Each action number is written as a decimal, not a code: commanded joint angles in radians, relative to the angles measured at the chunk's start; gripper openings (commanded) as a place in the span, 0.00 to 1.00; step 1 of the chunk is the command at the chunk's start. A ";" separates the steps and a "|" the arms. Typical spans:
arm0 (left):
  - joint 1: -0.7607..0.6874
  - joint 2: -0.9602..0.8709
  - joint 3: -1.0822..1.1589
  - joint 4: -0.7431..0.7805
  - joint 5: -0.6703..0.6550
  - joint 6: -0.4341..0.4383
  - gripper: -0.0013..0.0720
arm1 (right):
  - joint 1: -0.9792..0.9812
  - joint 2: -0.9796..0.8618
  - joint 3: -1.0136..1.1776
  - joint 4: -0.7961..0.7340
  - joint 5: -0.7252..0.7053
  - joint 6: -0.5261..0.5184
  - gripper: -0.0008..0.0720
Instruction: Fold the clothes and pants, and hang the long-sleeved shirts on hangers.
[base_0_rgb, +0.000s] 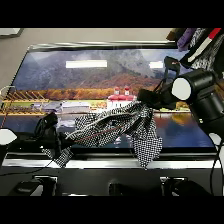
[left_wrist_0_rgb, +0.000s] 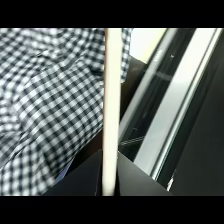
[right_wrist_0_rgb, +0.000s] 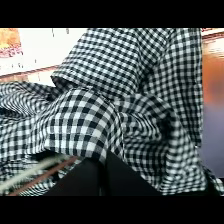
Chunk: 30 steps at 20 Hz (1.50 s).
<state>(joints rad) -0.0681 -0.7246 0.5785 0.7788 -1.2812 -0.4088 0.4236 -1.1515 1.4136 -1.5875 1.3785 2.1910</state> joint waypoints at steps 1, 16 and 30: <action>-0.076 -0.034 0.001 -0.036 0.076 0.003 0.05 | 0.000 0.001 0.002 0.046 -0.039 0.021 0.07; -0.130 -0.168 0.001 -0.173 0.157 0.073 0.06 | 0.180 0.089 0.002 0.058 0.003 0.156 0.07; -0.233 -0.258 0.001 -0.321 0.262 0.154 0.05 | 0.180 0.112 0.018 0.063 -0.079 0.090 0.07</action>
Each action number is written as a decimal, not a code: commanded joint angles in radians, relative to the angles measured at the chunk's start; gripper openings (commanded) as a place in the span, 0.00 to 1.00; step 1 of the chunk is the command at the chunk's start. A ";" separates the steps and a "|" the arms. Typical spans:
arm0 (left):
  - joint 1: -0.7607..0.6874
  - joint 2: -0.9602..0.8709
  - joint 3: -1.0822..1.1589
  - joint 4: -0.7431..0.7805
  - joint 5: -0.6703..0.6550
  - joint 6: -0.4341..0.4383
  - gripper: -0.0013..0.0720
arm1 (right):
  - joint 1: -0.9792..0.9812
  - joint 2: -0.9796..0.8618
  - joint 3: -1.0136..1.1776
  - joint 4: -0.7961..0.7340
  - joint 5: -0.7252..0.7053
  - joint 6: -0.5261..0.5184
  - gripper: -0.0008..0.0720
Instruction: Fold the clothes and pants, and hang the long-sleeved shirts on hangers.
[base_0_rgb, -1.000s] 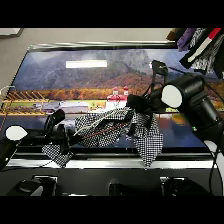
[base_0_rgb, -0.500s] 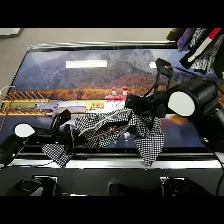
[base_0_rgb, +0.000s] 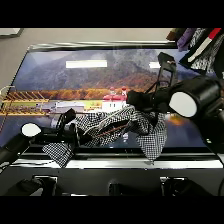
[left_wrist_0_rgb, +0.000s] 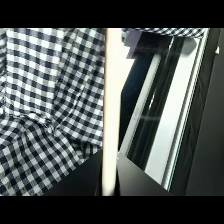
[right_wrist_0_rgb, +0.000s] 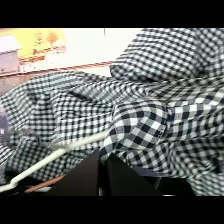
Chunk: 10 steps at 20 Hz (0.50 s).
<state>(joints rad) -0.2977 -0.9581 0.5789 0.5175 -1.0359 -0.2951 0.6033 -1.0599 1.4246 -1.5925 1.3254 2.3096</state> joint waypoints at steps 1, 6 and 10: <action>-0.003 -0.035 0.001 -0.076 0.017 0.054 0.06 | 0.001 0.026 0.010 0.094 -0.019 -0.040 0.07; -0.024 -0.068 0.002 -0.085 0.016 0.090 0.06 | 0.000 0.032 0.010 0.111 -0.014 -0.045 0.07; -0.036 -0.069 0.002 -0.083 0.016 0.085 0.06 | 0.000 0.029 0.016 0.000 -0.067 -0.020 0.07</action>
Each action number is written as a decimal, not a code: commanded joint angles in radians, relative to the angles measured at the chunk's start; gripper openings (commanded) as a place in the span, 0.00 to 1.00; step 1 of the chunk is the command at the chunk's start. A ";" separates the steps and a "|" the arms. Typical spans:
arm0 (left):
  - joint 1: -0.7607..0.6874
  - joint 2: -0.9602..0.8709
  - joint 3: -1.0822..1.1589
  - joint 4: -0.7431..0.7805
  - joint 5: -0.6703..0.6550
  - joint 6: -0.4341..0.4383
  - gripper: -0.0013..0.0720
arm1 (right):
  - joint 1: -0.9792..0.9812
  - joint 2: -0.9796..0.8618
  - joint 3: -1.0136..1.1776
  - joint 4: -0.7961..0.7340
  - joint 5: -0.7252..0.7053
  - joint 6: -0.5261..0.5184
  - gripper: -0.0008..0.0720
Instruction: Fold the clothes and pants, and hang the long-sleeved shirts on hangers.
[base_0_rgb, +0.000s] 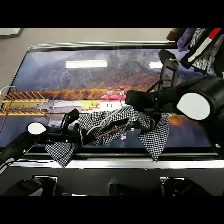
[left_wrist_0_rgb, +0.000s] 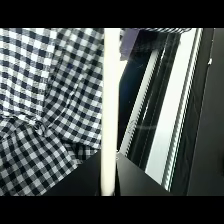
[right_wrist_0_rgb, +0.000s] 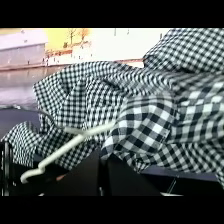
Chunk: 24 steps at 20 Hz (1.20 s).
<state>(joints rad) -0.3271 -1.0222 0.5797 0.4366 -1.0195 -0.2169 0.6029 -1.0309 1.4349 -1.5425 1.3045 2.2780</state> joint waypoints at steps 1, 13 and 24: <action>-0.007 -0.005 0.001 0.002 0.000 0.006 0.06 | 0.000 -0.001 0.016 -0.026 -0.073 0.010 0.07; -0.007 -0.005 0.043 0.061 0.024 -0.018 0.06 | 0.001 -0.072 0.154 0.105 0.038 -0.058 0.07; -0.007 -0.005 0.075 0.025 0.050 -0.018 0.06 | 0.001 -0.148 0.154 0.138 0.068 -0.129 0.07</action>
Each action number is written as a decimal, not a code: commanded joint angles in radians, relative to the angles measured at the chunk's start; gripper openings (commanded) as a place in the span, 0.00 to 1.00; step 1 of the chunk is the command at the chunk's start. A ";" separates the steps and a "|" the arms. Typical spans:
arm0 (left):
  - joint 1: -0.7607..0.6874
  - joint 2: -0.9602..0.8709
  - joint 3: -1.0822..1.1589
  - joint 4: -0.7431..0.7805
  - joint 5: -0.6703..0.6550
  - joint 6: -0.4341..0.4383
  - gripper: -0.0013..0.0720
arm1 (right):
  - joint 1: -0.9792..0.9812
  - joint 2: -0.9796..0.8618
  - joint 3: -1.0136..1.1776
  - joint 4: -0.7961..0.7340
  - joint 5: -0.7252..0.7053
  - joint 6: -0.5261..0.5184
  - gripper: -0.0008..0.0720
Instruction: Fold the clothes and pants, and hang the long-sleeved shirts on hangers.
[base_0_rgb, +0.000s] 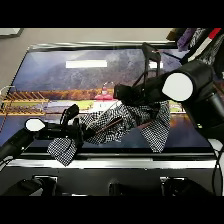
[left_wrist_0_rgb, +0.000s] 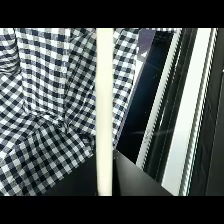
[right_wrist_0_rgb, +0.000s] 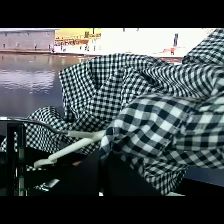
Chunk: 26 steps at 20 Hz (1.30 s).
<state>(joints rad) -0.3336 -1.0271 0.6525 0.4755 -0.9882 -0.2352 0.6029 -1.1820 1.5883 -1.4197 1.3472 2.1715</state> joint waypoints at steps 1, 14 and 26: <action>0.000 0.000 0.002 -0.018 0.022 0.001 0.06 | 0.001 0.009 0.001 0.017 0.030 -0.024 0.07; 0.000 0.000 0.002 -0.024 0.022 0.000 0.05 | -0.001 0.191 0.021 -0.429 0.241 0.035 0.81; 0.001 0.000 0.002 -0.023 0.021 0.000 0.06 | -0.429 0.046 0.020 -0.055 0.235 -1.246 0.76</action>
<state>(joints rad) -0.3340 -1.0271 0.6540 0.4511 -0.9668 -0.2348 0.2108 -1.0885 1.6073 -1.6127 1.6341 1.3510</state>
